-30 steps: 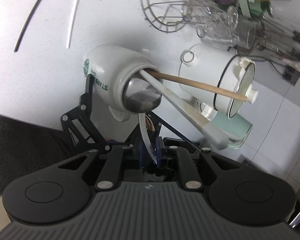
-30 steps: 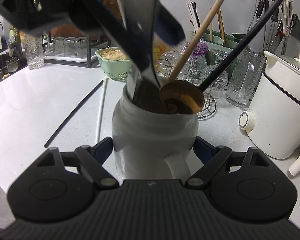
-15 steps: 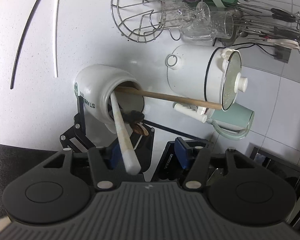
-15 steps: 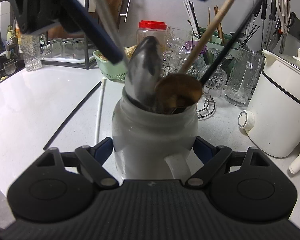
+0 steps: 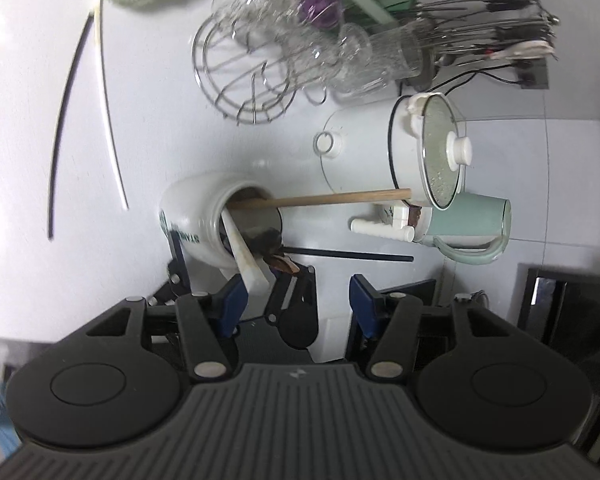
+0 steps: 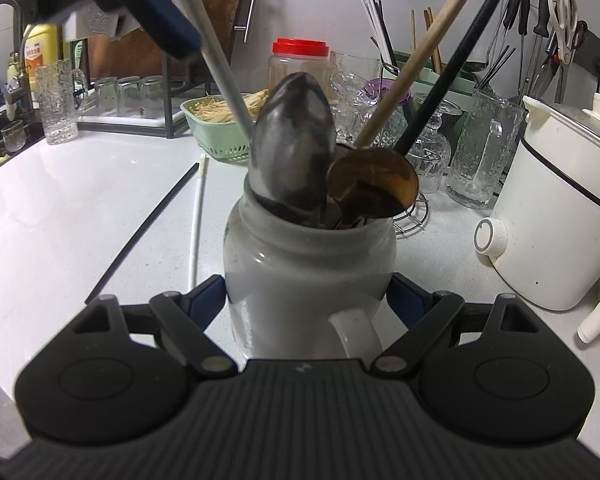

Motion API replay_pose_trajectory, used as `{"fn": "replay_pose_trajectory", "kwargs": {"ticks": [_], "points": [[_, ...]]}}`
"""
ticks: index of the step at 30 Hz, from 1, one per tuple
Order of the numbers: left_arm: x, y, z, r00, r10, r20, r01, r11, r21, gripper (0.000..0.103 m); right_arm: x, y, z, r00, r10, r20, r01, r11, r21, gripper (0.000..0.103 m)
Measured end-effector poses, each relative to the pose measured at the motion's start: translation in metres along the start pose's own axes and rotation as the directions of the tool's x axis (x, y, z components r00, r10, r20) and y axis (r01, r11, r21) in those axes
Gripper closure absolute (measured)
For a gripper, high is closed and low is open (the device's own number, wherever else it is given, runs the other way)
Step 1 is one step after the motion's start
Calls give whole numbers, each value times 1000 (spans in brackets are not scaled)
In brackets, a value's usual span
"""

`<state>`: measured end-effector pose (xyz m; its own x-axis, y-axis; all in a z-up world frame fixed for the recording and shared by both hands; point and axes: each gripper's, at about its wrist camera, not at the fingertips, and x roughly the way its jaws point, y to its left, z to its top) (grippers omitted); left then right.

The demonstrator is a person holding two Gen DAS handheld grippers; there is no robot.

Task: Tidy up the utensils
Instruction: 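Withdraw the open left tool and move it toward the black chopstick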

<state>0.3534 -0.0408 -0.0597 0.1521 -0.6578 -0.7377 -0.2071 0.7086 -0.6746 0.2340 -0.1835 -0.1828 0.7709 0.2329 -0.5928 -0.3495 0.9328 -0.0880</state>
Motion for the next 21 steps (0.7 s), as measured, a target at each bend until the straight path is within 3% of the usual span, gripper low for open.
{"fn": "replay_pose_trajectory", "kwargs": {"ticks": [5, 10, 17, 21], "points": [[-23, -7, -11, 995, 28, 91, -38, 994, 99, 41, 0, 0, 1, 1000, -3, -10, 3, 1000, 2, 14], [-47, -8, -26, 976, 64, 209, -105, 976, 190, 41, 0, 1, 3, 1000, -10, -21, 10, 1000, 8, 14], [-77, 7, -50, 922, 126, 365, -225, 943, 245, 41, 1, 5, 4, 999, -33, -29, 34, 999, 27, 14], [-92, 21, -66, 880, 164, 446, -295, 925, 240, 41, 1, 6, 5, 999, -41, -33, 42, 999, 31, 14]]}}
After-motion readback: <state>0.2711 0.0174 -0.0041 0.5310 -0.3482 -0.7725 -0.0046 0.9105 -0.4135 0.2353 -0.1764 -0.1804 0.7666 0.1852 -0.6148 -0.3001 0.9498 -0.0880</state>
